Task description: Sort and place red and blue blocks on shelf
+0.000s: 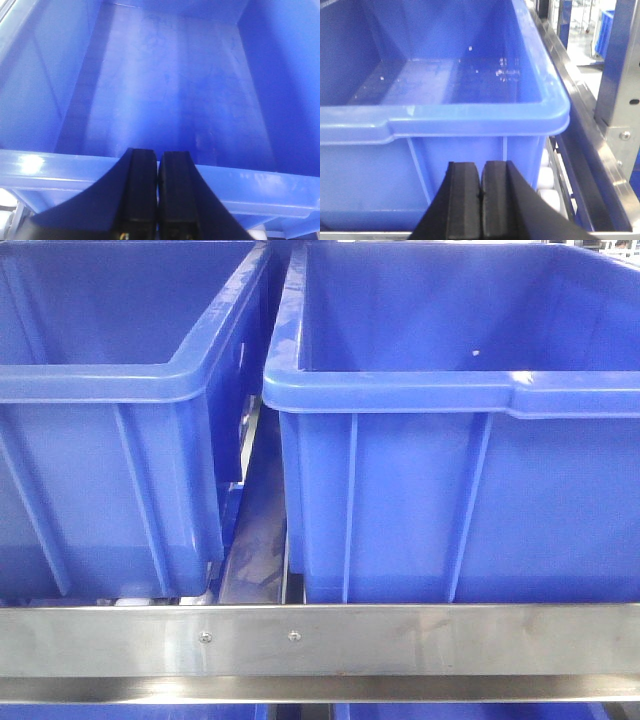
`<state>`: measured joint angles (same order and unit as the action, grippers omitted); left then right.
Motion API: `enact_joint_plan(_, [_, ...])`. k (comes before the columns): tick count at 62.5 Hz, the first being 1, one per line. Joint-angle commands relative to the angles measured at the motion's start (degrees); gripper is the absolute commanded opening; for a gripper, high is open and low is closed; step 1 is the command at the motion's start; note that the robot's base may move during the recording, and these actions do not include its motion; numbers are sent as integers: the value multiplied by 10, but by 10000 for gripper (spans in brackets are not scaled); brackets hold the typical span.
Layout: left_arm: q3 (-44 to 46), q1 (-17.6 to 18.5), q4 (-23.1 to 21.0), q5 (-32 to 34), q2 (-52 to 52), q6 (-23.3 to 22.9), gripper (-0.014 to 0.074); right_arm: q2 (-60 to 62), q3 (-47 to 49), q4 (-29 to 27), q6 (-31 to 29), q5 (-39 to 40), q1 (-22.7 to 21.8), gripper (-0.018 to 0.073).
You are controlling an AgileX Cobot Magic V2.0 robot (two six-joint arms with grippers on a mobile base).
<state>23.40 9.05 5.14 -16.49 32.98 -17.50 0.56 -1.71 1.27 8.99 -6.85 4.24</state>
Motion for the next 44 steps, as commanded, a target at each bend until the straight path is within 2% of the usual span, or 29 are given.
enact_joint_plan(1, [16, 0, 0, 49, 1, 2, 144, 12, 12, 0, -3, 47, -4, 49])
enact_joint_plan(44, [16, 0, 0, 49, 1, 2, 144, 12, 12, 0, -3, 47, -4, 49])
